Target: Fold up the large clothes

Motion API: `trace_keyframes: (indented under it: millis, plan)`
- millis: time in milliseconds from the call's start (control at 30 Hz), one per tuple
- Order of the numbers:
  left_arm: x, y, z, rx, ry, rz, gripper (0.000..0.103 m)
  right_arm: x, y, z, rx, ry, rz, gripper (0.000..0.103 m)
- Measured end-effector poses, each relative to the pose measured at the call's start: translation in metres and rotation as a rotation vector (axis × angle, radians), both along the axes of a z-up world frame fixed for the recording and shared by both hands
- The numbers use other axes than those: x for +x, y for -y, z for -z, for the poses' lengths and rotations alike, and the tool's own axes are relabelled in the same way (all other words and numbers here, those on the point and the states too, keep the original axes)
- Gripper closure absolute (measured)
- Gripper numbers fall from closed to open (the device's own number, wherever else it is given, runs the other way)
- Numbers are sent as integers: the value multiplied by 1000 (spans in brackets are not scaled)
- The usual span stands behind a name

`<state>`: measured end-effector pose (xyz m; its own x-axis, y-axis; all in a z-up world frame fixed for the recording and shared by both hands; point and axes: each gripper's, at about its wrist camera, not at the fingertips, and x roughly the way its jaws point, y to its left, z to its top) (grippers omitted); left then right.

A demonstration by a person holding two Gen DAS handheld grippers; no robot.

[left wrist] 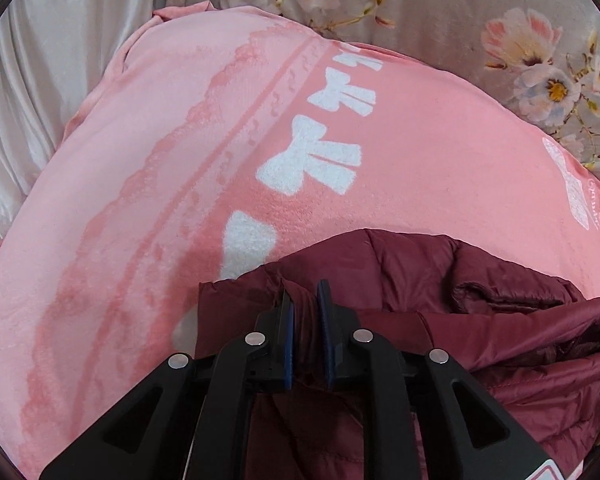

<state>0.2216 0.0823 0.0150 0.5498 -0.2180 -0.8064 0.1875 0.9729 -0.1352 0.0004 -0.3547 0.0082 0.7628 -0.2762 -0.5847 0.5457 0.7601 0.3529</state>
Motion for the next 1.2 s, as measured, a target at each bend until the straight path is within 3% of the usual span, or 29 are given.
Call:
trace_keyframes:
  millis: [133, 233, 300, 333, 367, 400, 467, 600, 733, 833, 933, 1100, 1133, 1167, 1200]
  plan:
    - [5, 3, 11, -23, 13, 2, 87, 8, 6, 16, 11, -18, 8, 94]
    - [6, 1, 12, -46, 31, 2, 87, 2, 10, 15, 43, 21, -1, 88]
    - [4, -5, 2, -71, 52, -3, 87, -11, 12, 5, 47, 77, -1, 76]
    - [0, -13, -9, -94, 84, -15, 87, -20, 12, -3, 28, 107, 16, 60]
    - [-3, -18, -17, -94, 113, -31, 83, -30, 11, -12, 1, 135, 37, 52]
    - [-6, -22, -26, -81, 146, -54, 67, -40, 10, -20, -17, 160, 41, 47]
    - [-15, -35, -49, -46, 237, -109, 44, -50, 8, -32, -32, 168, 30, 47]
    - [-23, -45, -76, -60, 254, -84, 44, -56, -3, -39, -48, 138, -13, 47]
    - [-36, -17, -82, -75, 212, 38, 44, -34, -23, -34, -56, 62, -94, 47]
    - [-50, 24, -72, -102, 165, 159, 43, -9, -49, -28, -38, 15, -193, 47]
    - [-59, 65, -53, -75, 122, 249, 43, 19, -89, -28, -63, -14, -305, 47]
    - [-65, 106, -25, -28, 82, 307, 43, 70, -141, -13, -82, -118, -440, 48]
    - [-64, 110, -21, -29, 70, 312, 43, 79, -145, -8, -91, -145, -446, 56]
    - [-63, 112, -18, -33, 59, 315, 43, 87, -148, -3, -95, -175, -452, 77]
    - [-62, 112, -17, -34, 53, 317, 43, 96, -150, 3, -88, -204, -455, 89]
